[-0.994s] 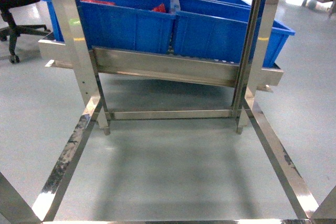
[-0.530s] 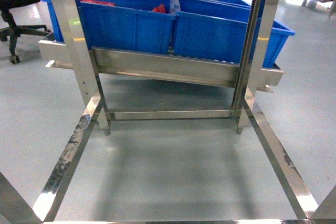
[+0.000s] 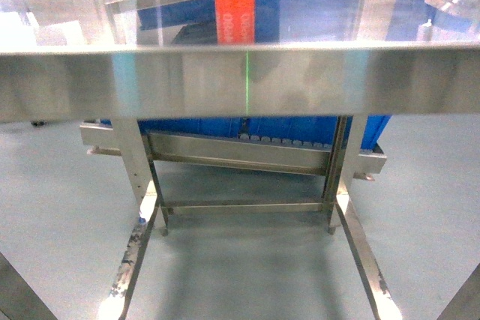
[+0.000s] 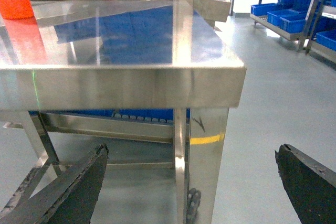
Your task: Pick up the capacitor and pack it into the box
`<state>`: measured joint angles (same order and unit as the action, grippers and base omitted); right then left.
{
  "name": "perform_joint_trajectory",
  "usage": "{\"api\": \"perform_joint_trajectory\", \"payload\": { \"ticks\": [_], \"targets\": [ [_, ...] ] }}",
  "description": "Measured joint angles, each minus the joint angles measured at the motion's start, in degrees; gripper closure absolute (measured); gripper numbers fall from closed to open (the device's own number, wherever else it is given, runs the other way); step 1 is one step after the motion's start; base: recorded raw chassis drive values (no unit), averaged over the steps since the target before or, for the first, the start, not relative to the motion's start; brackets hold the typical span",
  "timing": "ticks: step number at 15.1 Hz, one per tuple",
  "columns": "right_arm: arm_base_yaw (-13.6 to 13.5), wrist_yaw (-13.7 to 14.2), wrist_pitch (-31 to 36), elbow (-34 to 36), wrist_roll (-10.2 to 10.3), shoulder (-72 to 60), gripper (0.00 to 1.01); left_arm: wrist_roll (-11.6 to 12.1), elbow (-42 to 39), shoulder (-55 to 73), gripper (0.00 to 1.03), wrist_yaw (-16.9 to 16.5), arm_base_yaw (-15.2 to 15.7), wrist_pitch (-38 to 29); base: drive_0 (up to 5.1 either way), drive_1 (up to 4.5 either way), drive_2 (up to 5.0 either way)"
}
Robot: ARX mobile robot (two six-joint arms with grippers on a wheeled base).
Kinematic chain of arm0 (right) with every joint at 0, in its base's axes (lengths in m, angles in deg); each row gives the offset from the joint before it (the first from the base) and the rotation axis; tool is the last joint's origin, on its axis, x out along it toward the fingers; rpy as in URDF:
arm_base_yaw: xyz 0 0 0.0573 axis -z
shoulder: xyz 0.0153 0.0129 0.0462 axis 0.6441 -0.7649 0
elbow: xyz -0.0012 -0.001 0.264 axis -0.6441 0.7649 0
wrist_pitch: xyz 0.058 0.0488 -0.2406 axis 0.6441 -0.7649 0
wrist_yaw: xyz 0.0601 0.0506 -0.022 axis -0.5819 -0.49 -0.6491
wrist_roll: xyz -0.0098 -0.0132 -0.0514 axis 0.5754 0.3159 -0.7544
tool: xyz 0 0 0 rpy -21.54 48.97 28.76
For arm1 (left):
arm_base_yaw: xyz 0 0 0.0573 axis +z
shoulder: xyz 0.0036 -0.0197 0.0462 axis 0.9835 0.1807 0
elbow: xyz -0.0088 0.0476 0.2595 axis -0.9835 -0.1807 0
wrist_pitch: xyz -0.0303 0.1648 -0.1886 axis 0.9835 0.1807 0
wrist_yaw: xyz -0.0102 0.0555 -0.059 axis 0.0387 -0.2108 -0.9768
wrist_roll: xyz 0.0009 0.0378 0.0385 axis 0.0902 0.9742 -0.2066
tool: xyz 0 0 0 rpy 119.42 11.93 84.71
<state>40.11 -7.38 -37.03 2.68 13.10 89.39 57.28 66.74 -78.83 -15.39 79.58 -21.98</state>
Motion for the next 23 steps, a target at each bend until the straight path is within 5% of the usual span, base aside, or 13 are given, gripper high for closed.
{"api": "perform_joint_trajectory", "payload": {
  "ticks": [23],
  "targets": [
    [0.00,-0.04,0.00,0.00,-0.02,0.00,0.03,0.00,0.00,0.00,0.05,0.04,0.00,-0.04,0.0,0.00,0.0]
  ]
}}
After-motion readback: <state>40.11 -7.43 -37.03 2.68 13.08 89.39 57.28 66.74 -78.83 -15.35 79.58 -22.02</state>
